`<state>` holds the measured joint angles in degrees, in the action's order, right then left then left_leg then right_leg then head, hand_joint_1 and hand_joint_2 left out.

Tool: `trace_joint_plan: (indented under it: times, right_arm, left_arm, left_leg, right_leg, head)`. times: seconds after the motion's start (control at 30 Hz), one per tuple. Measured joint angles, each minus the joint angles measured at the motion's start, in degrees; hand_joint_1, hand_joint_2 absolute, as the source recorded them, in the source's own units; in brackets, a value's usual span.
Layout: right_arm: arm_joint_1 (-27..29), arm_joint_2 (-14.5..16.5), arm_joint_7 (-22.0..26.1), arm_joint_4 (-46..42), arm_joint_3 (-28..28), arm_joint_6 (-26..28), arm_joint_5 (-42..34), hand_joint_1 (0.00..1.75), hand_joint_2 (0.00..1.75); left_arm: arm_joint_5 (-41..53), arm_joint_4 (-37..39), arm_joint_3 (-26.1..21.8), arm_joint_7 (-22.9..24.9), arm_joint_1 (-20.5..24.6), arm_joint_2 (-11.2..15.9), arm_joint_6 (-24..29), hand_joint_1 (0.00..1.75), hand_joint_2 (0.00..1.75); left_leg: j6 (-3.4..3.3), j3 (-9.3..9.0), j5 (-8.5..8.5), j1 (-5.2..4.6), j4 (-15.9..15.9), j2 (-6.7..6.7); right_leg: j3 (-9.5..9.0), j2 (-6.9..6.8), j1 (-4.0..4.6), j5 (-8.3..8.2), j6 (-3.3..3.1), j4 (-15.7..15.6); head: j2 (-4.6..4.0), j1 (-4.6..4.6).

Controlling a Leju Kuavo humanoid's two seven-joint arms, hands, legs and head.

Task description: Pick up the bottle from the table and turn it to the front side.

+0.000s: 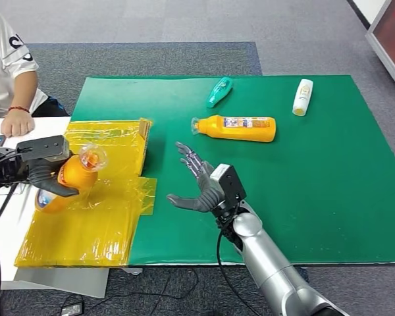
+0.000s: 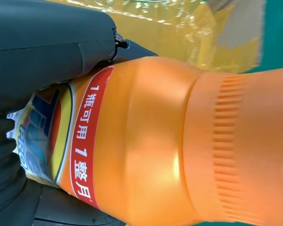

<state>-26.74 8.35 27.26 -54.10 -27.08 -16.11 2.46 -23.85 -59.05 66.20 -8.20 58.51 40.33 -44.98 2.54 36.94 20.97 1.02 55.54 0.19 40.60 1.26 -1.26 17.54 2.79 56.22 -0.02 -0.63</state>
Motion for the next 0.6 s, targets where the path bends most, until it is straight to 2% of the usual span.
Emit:
trace_joint_plan:
  times: [0.37, 0.6]
  right_arm:
    - [0.1, 0.1, 0.0, 0.0, -0.1, -0.1, 0.8, 0.0, 1.75]
    - [0.4, 0.3, 0.0, 0.0, -0.2, -0.2, 1.1, 0.0, 1.75]
  left_arm:
    - [7.1, 2.2, 0.1, 0.1, -0.5, -1.2, 2.9, 1.75, 1.75]
    - [8.3, 3.4, 0.2, 0.4, -0.7, -1.8, 3.8, 1.75, 1.75]
  left_leg:
    - [0.01, 0.03, -0.01, 0.0, 0.0, 0.0]
    - [0.01, 0.02, -0.01, 0.0, 0.0, 0.0]
  right_leg:
    - [0.03, 0.0, 0.0, -0.02, -0.01, 0.0]
    - [0.03, 0.0, 0.0, -0.02, -0.01, 0.0]
  head:
    - [0.0, -0.01]
    - [0.0, -0.01]
